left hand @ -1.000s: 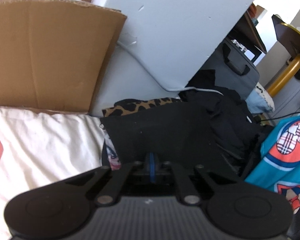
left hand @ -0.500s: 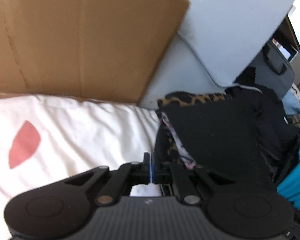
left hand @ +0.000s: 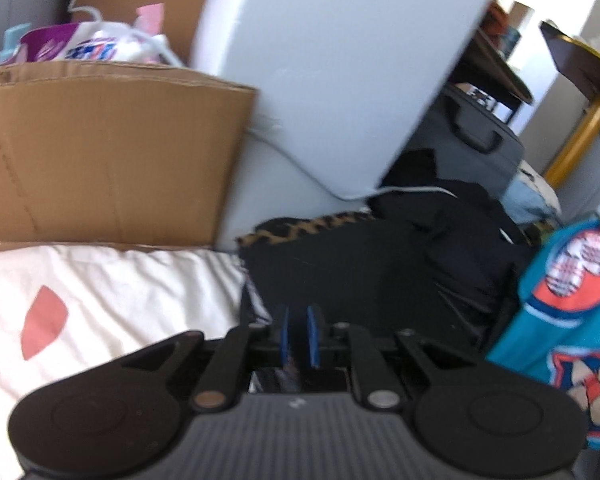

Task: Fold clothes
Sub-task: 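Open the left gripper and release the black garment onto the pile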

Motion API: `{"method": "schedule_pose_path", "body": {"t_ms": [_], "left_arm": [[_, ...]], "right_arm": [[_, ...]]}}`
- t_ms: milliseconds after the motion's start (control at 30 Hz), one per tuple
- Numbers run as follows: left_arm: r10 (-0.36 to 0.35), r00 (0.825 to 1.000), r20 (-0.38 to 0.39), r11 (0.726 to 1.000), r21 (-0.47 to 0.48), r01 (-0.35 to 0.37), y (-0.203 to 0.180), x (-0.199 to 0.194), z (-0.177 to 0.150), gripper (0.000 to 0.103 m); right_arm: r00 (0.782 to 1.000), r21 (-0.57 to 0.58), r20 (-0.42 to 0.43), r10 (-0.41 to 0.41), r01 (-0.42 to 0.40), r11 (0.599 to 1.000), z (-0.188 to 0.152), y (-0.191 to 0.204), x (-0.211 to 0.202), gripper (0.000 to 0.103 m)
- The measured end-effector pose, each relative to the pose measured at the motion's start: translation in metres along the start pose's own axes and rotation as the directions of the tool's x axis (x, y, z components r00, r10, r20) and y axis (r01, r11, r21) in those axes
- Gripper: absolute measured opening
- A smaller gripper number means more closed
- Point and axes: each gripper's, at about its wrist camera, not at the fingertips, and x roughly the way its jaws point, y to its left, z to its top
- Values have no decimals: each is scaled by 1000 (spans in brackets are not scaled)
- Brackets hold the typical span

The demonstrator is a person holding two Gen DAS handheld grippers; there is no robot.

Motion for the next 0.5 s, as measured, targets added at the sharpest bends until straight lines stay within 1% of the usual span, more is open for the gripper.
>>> {"method": "schedule_pose_path", "body": {"t_ms": [100,167,267,367,433,500], "left_arm": [[-21,999,-33,999,25,22,-11,11,-12,8],[-5,998,-55,999,51,8,-15,22,-16,4],[1,997,-76,999,43,2,-11,41,-21,3],[-1,996,-84,1000,28,3,-4,52,-24,3],[0,997,-80,998,62,5,-4,56,-24,3],[2,997,-79,998,57,2,-2,53,-25,3]], "right_arm": [[1000,-9,-12,13,-13,1000,-5,4,1,45],[1000,-17,-21,17,-17,1000,-9,7,3,49],[999,-16,-37,15,-16,1000,-13,8,8,50],[999,-5,-38,9,-9,1000,-18,8,11,52],[999,7,-41,3,-2,1000,-22,7,12,56],[999,19,-46,-2,3,1000,-25,6,12,56]]}}
